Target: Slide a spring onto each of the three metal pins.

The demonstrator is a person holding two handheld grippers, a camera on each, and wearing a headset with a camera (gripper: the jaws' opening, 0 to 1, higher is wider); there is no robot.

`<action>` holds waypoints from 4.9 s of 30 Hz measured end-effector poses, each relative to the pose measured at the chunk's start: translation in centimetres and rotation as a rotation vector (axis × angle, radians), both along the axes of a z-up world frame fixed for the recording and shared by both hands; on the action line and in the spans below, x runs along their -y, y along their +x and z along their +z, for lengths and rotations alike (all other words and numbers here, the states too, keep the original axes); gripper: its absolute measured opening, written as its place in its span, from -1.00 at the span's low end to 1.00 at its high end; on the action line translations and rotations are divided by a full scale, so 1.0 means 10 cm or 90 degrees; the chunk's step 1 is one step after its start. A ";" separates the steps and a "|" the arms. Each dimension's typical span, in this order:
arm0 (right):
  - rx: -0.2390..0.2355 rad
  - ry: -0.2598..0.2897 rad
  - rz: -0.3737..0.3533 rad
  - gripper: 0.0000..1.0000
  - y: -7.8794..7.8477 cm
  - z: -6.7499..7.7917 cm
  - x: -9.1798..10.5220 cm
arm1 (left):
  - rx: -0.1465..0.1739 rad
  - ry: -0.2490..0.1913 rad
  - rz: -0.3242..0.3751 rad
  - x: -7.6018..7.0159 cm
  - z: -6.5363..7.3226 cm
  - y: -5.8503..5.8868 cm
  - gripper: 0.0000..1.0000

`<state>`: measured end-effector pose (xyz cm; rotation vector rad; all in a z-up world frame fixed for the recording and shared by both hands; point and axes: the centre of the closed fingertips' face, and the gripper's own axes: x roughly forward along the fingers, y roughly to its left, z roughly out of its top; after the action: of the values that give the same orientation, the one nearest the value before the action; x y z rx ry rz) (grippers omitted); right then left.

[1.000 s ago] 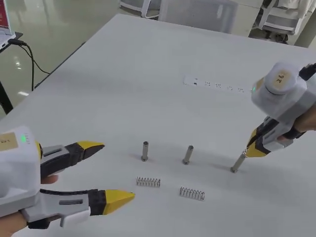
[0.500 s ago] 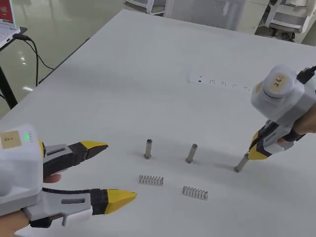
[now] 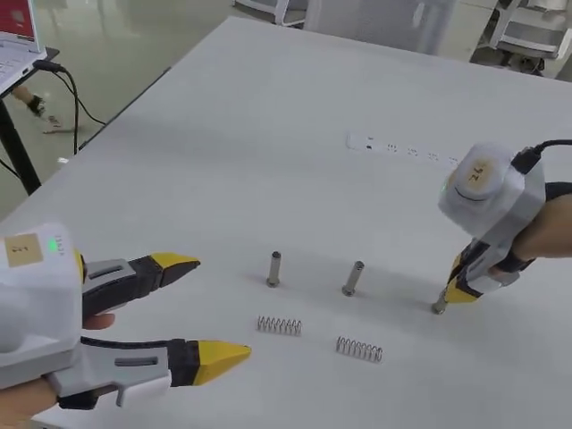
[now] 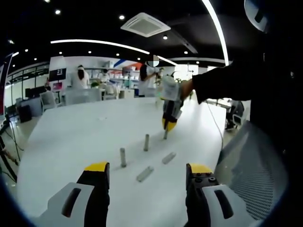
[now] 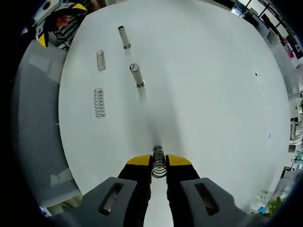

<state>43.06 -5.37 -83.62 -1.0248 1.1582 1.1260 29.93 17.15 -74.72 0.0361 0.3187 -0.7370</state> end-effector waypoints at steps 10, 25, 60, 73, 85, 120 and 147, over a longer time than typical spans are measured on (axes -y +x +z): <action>0.002 -0.003 0.007 -0.83 -0.01 -0.17 -0.16 | 0.001 0.000 0.006 -0.03 0.01 -0.01 0.20; 0.003 0.002 0.028 -0.82 0.05 -0.20 -0.39 | 0.004 0.001 0.011 -0.06 0.03 -0.03 0.19; 0.043 0.088 -0.030 -0.35 -0.18 0.09 -0.18 | 0.016 0.007 -0.023 0.08 0.11 0.00 0.18; 0.032 0.113 -0.067 -0.38 -0.54 0.04 -0.05 | 0.020 0.007 -0.054 0.19 0.15 0.00 0.17; 0.012 0.147 -0.068 -0.39 -0.90 -0.02 -0.13 | 0.022 0.018 -0.083 0.32 0.18 -0.06 0.16; -0.010 0.103 0.060 -0.68 -0.92 -0.31 -0.73 | 0.016 0.007 -0.073 0.32 0.12 -0.11 0.13; -0.033 0.142 0.080 -0.85 -1.13 0.22 -0.82 | 0.002 0.037 -0.152 0.56 -0.04 -0.12 0.03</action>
<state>31.80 2.79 -81.41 -0.9095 0.9938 1.3560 28.68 11.58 -75.10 0.1320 0.3370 -0.9634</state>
